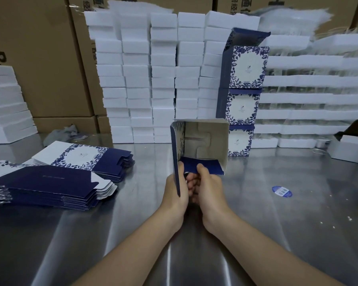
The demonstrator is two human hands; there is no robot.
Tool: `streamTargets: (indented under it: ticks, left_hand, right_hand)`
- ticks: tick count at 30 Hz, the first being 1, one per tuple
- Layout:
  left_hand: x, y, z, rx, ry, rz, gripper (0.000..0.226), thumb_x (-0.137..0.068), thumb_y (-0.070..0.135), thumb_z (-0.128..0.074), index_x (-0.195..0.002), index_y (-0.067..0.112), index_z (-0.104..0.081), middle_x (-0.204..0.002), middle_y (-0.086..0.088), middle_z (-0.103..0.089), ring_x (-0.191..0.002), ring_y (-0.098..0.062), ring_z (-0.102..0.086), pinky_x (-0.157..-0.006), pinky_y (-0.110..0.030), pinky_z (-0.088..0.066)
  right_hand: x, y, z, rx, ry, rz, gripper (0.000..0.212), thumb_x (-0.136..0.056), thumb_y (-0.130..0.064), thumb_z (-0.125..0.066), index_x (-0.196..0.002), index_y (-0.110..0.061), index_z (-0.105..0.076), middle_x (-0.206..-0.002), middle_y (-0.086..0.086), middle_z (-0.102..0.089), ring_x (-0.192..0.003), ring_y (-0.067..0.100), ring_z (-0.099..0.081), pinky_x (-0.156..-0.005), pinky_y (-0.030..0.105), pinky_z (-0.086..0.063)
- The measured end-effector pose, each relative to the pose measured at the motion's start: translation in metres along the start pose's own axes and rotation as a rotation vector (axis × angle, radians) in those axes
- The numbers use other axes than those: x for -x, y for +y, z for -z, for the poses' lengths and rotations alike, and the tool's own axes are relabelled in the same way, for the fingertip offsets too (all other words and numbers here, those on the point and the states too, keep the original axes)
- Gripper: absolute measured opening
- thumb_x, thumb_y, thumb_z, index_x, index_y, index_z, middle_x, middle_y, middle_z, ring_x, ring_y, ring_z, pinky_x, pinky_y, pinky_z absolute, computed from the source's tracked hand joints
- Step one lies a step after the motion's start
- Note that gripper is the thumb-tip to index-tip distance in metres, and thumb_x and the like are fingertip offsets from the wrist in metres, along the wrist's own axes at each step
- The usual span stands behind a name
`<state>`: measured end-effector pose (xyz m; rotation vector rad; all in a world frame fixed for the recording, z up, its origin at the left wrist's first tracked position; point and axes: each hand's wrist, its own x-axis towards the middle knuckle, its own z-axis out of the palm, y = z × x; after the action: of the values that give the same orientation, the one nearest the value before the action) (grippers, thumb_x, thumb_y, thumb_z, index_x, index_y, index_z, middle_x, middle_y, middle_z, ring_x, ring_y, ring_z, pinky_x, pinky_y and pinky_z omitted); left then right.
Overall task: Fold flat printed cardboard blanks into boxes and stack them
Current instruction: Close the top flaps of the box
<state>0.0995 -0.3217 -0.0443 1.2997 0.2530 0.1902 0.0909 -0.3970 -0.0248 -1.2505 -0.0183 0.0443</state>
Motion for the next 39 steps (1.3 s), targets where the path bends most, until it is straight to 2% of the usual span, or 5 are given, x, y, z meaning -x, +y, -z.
streamTargets:
  ticks: [8, 17, 27, 32, 39]
  left_hand:
    - [0.003, 0.002, -0.006, 0.037, 0.048, 0.044, 0.055, -0.109, 0.043, -0.036, -0.064, 0.023, -0.06, -0.066, 0.001, -0.061, -0.051, -0.008, -0.057, -0.046, -0.021, -0.039]
    - [0.01, 0.009, -0.008, 0.016, 0.029, -0.009, 0.069, -0.11, 0.045, -0.042, -0.047, 0.023, -0.062, -0.049, 0.009, -0.057, -0.04, -0.001, -0.055, -0.037, -0.012, -0.036]
    - [0.019, 0.015, -0.008, -0.069, 0.093, 0.004, 0.054, -0.109, 0.039, -0.04, -0.059, 0.02, -0.035, -0.045, 0.004, -0.041, -0.04, -0.011, -0.043, -0.045, -0.023, -0.035]
    - [0.022, 0.017, -0.007, -0.035, 0.094, 0.014, 0.054, -0.109, 0.04, -0.042, -0.059, 0.02, -0.035, -0.046, 0.002, -0.039, -0.037, -0.01, -0.041, -0.036, -0.013, -0.031]
    - [0.024, 0.02, -0.007, -0.031, 0.076, 0.04, 0.057, -0.109, 0.045, -0.039, -0.058, 0.018, -0.039, -0.045, 0.001, -0.042, -0.036, -0.008, -0.043, -0.052, -0.03, -0.034]
  right_hand:
    - [0.005, 0.0, -0.003, 0.058, -0.058, -0.08, 0.022, -0.097, -0.028, -0.065, -0.083, -0.012, -0.073, -0.078, 0.007, -0.068, -0.073, 0.017, -0.064, -0.062, 0.03, -0.045]
    - [0.006, -0.001, -0.002, 0.013, -0.099, -0.086, 0.019, -0.097, -0.024, -0.062, -0.088, -0.011, -0.072, -0.083, 0.01, -0.066, -0.079, 0.019, -0.063, -0.063, 0.03, -0.047]
    - [-0.001, 0.002, 0.001, 0.019, -0.138, -0.132, 0.044, -0.094, -0.021, -0.049, -0.05, -0.024, -0.051, -0.053, -0.004, -0.043, -0.047, 0.009, -0.043, -0.051, 0.025, -0.042]
    - [-0.002, 0.003, 0.0, -0.001, -0.155, -0.14, 0.044, -0.092, -0.023, -0.052, -0.048, -0.025, -0.05, -0.055, -0.003, -0.04, -0.046, 0.01, -0.04, -0.055, 0.029, -0.037]
    - [-0.003, 0.003, 0.004, -0.062, -0.203, -0.166, 0.038, -0.093, -0.024, -0.046, -0.055, -0.022, -0.045, -0.055, -0.004, -0.037, -0.048, 0.011, -0.036, -0.05, 0.027, -0.037]
